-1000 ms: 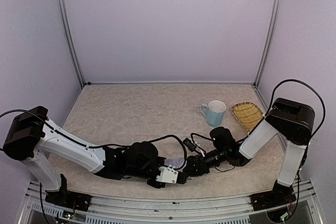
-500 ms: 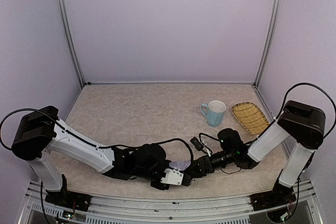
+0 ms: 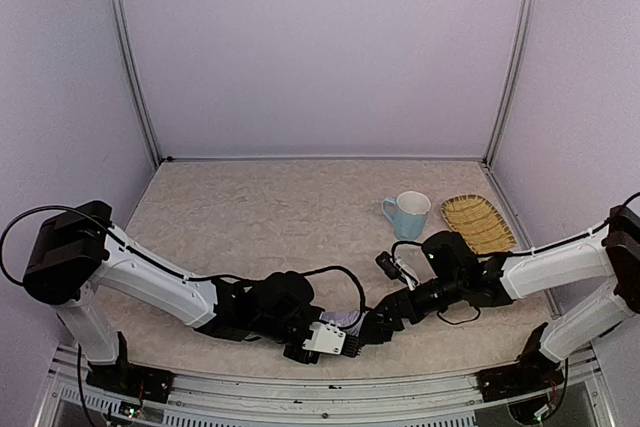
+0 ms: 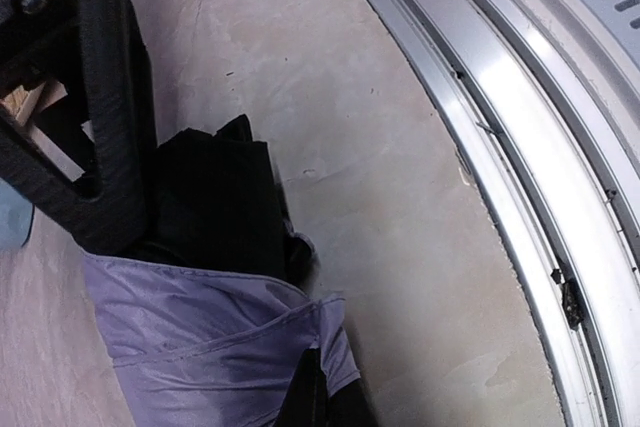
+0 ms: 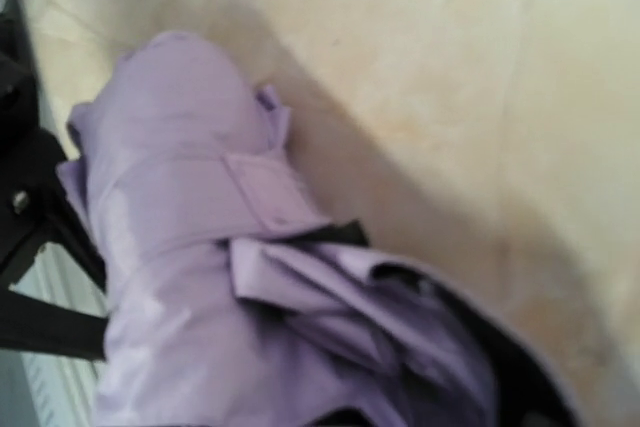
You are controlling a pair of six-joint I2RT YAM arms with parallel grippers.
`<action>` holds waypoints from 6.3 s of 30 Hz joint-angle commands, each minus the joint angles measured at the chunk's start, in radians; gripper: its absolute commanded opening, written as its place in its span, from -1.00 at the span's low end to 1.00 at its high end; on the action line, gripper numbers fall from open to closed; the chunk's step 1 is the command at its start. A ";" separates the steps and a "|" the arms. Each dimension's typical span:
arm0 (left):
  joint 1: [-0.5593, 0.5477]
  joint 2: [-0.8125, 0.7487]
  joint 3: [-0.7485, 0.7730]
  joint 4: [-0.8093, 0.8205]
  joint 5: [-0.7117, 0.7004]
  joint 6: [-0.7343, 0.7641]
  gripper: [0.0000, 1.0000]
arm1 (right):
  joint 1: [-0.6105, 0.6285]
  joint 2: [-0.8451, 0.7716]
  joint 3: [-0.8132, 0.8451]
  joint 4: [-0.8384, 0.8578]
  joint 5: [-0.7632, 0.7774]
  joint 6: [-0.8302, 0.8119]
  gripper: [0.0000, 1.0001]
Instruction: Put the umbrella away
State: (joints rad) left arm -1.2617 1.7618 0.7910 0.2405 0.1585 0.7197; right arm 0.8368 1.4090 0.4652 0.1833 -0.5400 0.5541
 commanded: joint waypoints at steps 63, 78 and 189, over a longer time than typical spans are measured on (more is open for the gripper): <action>0.113 -0.398 -0.289 0.099 0.009 0.050 0.48 | 0.183 0.460 0.294 -0.143 -0.038 -0.517 0.00; 0.090 -0.147 -0.158 0.116 -0.062 0.239 0.94 | 0.099 0.599 0.404 -0.209 -0.273 -0.672 -0.07; 0.233 0.286 0.217 -0.250 -0.231 -0.483 -1.00 | 0.210 0.051 0.066 -0.081 0.530 0.193 -1.00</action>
State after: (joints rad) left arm -1.0821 1.9854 1.0439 0.1562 -0.0895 0.2619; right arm 1.0592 1.4937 0.5575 0.0513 0.0826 0.8474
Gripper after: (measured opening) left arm 0.360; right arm 0.008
